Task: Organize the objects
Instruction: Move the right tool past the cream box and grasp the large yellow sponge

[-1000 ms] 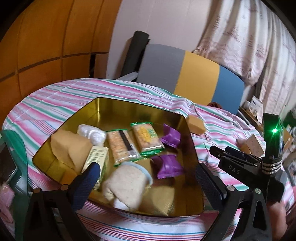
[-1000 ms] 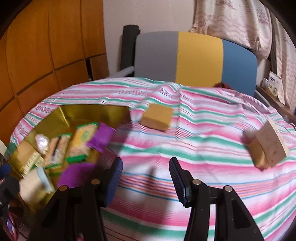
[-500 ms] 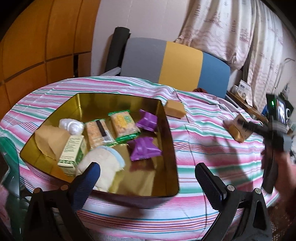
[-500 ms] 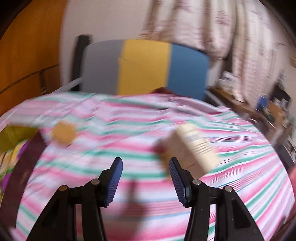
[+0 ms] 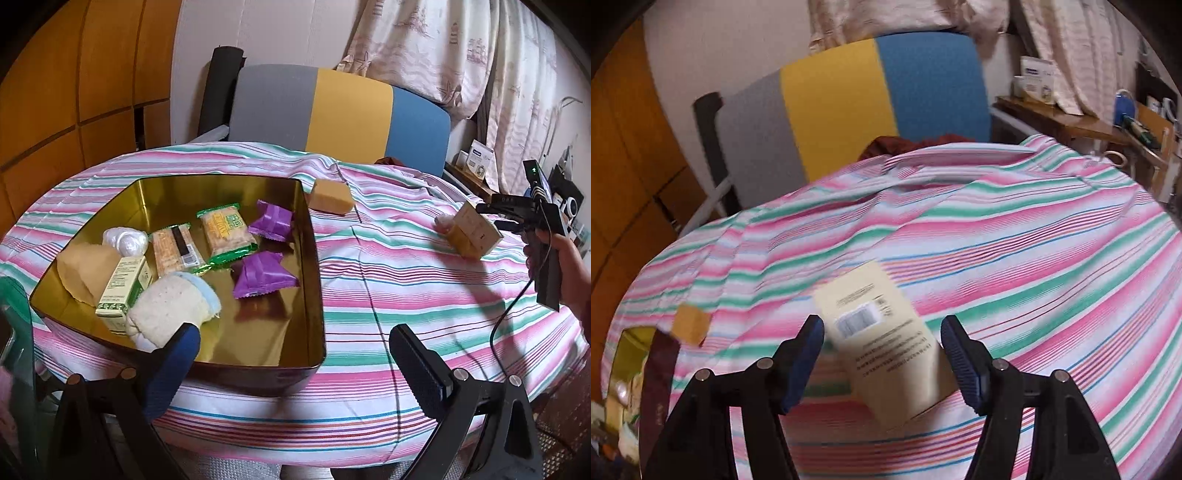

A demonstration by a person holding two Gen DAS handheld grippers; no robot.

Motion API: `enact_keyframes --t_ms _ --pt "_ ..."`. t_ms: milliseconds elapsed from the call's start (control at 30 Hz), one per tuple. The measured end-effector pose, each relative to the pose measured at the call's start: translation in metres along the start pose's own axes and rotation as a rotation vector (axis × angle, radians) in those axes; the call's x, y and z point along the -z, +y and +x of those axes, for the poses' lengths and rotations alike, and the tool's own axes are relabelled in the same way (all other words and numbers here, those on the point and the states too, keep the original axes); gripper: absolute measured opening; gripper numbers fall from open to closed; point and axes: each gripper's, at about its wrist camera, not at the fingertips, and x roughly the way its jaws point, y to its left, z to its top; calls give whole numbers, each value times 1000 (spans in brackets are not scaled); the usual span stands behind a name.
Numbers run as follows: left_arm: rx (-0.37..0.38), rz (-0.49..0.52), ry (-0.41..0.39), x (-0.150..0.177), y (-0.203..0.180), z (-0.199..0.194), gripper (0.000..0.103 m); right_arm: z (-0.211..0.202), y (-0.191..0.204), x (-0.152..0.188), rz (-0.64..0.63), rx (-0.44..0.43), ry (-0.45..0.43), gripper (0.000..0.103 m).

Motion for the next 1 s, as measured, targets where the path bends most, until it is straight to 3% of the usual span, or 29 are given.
enact_keyframes --t_ms 200,367,433,533,667,767,867,1000 --pt "7 28 7 3 -11 1 103 -10 46 39 -133 -211 36 67" --pt "14 47 1 2 -19 -2 103 -28 76 68 -199 -334 31 67" --pt "18 50 -3 2 -21 -3 103 -38 68 71 -157 -327 -25 67" --pt "20 48 2 2 -22 -3 103 -48 39 65 -42 -223 -119 67" --pt "26 50 19 4 -26 1 103 -41 9 51 95 -170 -127 67" --pt "30 69 25 5 -33 2 103 -34 7 37 117 -128 -153 67" --pt "19 102 17 7 -39 0 103 -19 16 32 130 -165 -116 67" --pt "15 108 23 7 -41 1 103 -5 47 46 78 -296 -30 69"
